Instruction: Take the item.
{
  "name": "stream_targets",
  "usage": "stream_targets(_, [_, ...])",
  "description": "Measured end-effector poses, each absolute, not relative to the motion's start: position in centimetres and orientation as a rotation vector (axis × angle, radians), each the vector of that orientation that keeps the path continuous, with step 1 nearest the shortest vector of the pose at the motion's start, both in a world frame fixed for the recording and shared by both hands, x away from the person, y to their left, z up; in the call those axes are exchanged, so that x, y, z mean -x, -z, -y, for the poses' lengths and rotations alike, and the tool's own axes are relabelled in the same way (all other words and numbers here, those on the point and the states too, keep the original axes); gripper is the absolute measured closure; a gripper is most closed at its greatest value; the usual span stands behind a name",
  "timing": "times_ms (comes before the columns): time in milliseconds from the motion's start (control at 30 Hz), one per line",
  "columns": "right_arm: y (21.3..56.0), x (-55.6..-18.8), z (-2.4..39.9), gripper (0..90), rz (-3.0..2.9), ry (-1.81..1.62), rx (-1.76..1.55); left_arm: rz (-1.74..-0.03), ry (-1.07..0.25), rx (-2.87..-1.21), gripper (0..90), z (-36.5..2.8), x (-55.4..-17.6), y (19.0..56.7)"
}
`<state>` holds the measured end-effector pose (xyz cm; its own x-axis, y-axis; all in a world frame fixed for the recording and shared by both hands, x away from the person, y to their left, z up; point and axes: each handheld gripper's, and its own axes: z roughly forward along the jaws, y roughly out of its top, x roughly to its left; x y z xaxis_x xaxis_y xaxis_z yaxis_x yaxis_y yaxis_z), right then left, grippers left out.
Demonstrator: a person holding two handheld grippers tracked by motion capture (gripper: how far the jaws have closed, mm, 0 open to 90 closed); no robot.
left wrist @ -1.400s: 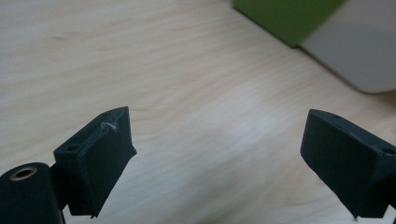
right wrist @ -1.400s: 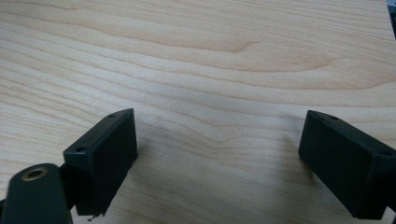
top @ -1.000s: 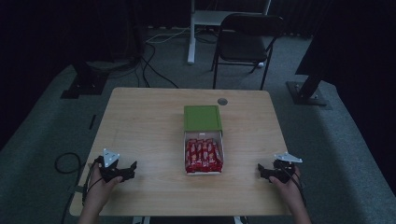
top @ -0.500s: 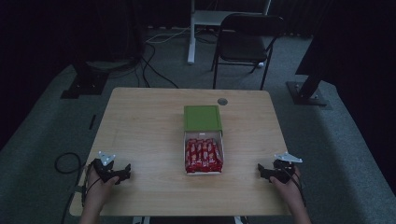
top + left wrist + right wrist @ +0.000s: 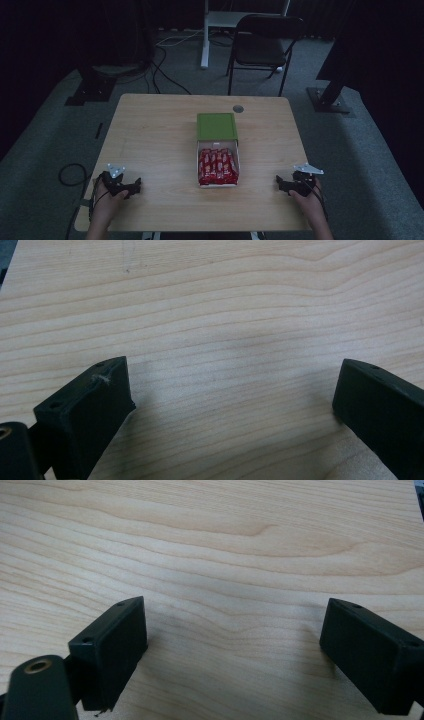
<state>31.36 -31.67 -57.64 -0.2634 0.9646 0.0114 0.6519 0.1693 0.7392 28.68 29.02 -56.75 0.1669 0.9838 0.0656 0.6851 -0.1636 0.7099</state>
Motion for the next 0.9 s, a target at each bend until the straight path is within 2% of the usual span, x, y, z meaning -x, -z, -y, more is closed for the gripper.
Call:
stream_targets(233, [57.1, -31.2, 31.9, 14.4, -1.958, -0.893, -1.545, -1.627, -0.690, -1.872, 3.1, -29.0, -28.7, 56.8])
stream_targets(900, [50.6, -30.8, 28.2, 14.5, -1.984, -1.012, -1.446, -1.647, -0.697, -1.857, 2.5, -28.7, -28.7, 56.9])
